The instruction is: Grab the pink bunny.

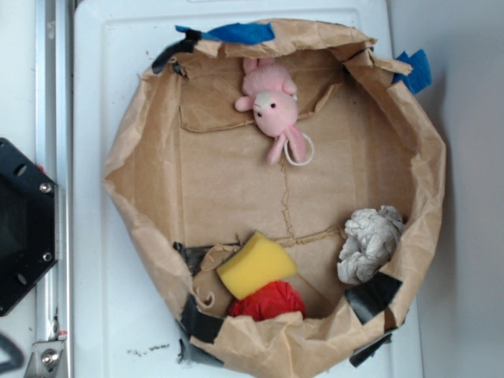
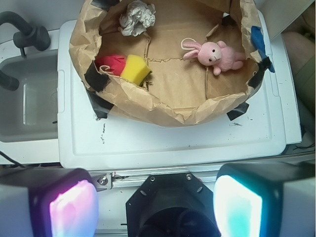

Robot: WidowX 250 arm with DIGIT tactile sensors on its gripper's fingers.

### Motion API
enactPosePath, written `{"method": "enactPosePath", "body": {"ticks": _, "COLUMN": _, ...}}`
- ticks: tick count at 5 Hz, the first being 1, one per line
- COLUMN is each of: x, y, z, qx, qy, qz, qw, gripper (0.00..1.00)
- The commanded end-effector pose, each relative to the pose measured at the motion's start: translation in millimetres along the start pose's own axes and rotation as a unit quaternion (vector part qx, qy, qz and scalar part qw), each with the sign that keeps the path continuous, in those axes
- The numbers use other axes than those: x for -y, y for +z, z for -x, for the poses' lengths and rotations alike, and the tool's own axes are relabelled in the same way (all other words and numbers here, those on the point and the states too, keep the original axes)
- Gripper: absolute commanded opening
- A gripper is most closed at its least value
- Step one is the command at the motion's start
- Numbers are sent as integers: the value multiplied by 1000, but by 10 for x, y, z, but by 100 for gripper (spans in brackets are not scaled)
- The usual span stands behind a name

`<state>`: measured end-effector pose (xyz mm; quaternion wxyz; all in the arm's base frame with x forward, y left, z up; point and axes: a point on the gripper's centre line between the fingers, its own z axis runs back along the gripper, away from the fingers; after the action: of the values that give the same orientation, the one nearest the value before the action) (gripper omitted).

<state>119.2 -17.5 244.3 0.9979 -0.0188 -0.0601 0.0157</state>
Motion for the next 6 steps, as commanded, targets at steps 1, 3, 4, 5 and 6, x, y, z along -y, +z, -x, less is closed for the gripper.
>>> {"method": "enactPosePath", "body": {"ticks": 1, "x": 0, "y": 0, "z": 0, "qx": 0, "qy": 0, "qz": 0, "qw": 1000, "gripper": 100}}
{"method": "enactPosePath", "body": {"ticks": 3, "x": 140, "y": -201, "z": -723, "qx": -27, "qy": -87, "qz": 24, "qw": 996, "gripper": 100}}
{"method": "enactPosePath", "body": {"ticks": 4, "x": 169, "y": -349, "z": -907, "qx": -52, "qy": -206, "qz": 43, "qw": 976, "gripper": 100}}
{"method": "enactPosePath", "body": {"ticks": 5, "x": 5, "y": -602, "z": -963, "qx": -81, "qy": -324, "qz": 60, "qw": 941, "gripper": 100}}
{"method": "enactPosePath", "body": {"ticks": 6, "x": -354, "y": -726, "z": -970, "qx": -47, "qy": -326, "qz": 36, "qw": 943, "gripper": 100}}
